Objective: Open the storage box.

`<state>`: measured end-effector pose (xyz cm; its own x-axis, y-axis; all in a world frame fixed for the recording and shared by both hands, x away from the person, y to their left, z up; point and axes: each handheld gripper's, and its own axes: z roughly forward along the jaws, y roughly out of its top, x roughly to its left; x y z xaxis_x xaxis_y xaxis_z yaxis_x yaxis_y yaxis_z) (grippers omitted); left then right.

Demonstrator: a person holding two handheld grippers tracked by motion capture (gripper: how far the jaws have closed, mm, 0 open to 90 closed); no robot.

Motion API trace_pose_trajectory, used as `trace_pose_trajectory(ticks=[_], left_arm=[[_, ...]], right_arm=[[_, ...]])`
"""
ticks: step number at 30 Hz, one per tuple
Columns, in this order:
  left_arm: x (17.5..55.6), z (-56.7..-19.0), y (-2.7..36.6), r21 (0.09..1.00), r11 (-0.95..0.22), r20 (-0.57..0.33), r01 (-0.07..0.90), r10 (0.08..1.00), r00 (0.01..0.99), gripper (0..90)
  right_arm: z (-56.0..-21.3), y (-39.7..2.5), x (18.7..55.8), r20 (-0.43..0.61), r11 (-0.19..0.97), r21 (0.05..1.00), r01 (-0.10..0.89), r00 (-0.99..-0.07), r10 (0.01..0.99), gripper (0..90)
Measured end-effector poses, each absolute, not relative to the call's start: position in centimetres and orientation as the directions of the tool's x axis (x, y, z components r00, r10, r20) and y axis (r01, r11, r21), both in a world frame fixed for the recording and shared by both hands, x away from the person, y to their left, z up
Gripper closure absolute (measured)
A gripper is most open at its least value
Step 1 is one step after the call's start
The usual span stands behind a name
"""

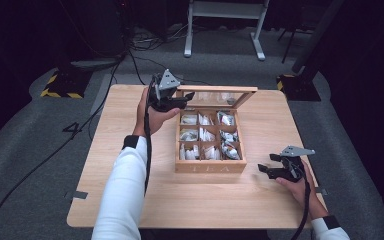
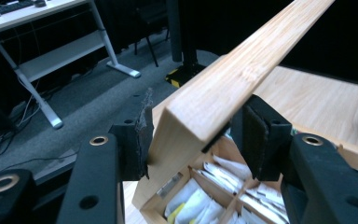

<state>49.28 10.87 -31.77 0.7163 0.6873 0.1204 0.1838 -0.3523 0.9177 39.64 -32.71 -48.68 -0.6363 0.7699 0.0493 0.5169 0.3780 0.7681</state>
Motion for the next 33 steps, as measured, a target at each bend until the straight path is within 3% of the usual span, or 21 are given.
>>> trace_pose_trajectory(ticks=[28,33], left_arm=[[53.7,-31.4,10.5,0.945,-0.231,0.043,0.231,0.790,0.612,47.1],[54.6,-31.2,10.1,0.934,-0.265,0.077,0.242,0.808,0.585,46.1]], right_arm=[[-49.9,-31.4,39.8,0.035,0.433,0.737,0.519,-0.669,0.742,27.2],[-50.1,-31.2,39.9,0.035,0.435,0.738,0.516,-0.672,0.740,27.0]])
